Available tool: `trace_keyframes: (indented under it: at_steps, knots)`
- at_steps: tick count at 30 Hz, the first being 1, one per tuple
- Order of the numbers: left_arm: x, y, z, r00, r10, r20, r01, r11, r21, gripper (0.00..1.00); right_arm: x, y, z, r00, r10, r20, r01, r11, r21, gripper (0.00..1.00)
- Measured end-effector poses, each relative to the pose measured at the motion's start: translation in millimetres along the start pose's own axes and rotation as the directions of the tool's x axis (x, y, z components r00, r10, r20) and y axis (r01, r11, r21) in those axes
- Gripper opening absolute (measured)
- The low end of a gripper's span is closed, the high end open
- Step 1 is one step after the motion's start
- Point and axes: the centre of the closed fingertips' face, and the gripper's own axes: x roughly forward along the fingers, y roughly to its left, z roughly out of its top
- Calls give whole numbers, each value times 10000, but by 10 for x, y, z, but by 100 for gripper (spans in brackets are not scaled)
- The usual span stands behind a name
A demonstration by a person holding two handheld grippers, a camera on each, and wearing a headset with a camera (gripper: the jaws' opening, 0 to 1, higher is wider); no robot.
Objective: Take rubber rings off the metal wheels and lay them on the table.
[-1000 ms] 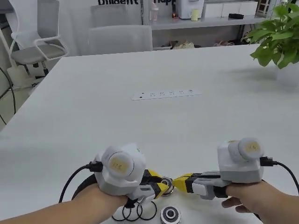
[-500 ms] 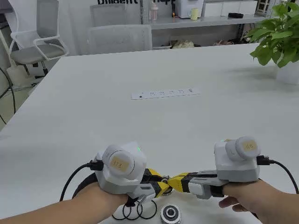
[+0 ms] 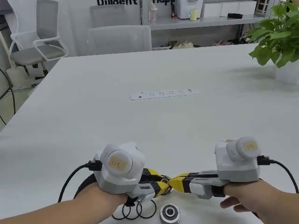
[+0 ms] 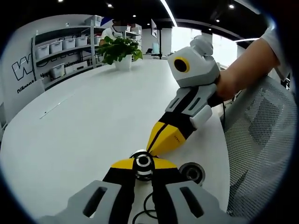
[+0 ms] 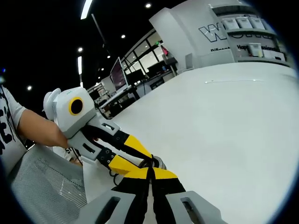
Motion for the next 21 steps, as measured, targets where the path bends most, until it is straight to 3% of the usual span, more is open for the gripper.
trace_keyframes:
  at_steps: [21]
  knots:
    - [-43,-41,32,9995,-322,20,323,9991,-279,17,-12,5,15,10000,38,76,-39,9999,131,0]
